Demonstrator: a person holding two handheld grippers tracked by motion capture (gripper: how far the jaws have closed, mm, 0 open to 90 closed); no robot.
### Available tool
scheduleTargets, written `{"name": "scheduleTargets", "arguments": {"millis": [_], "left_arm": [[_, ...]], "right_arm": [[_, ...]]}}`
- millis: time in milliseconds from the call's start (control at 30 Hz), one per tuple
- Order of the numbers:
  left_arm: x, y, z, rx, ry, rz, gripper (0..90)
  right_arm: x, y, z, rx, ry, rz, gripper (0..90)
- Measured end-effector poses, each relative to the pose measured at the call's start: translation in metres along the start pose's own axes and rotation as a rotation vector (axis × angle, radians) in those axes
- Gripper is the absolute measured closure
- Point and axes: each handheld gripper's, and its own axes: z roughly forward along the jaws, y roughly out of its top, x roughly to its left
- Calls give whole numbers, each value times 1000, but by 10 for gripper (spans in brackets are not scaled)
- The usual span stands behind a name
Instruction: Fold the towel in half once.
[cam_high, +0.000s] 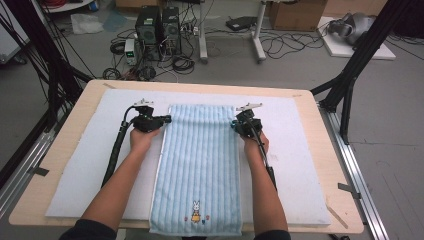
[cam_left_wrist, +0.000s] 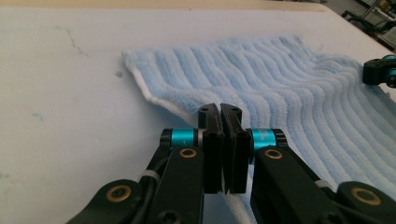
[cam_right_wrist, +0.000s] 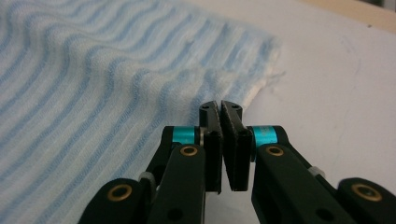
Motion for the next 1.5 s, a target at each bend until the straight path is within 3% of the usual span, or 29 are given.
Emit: {"name": "scheduleTargets", "arguments": {"millis": [100,167,467,533,567,733,1067,1500], "left_arm": [[1,4,-3,-13,-14,4,872],[1,4,-5,-2,-23,10,871],[-5,4,-27,-6,-77,49,869],[-9,4,-31,18,-76,87,870],[-10,2,-34,3,-74,93,870],[-16,-4,-49,-12,-108,96,870],[-34,-33,-78,-27,-171,118,869],[-46,-65,-99,28,-245,131,865]], "right_arm": [[-5,1,-3,-34,26,48,871],[-7,-1,-4,-36,52,55,871],[-1,-5,-26,-88,109,44,871],[1,-8,-32,-98,126,48,871],[2,-9,-35,-102,135,45,871],[8,-20,-50,-126,173,39,870],[25,-46,-77,-124,211,-4,867],[45,-81,-96,-85,230,-47,854]]}}
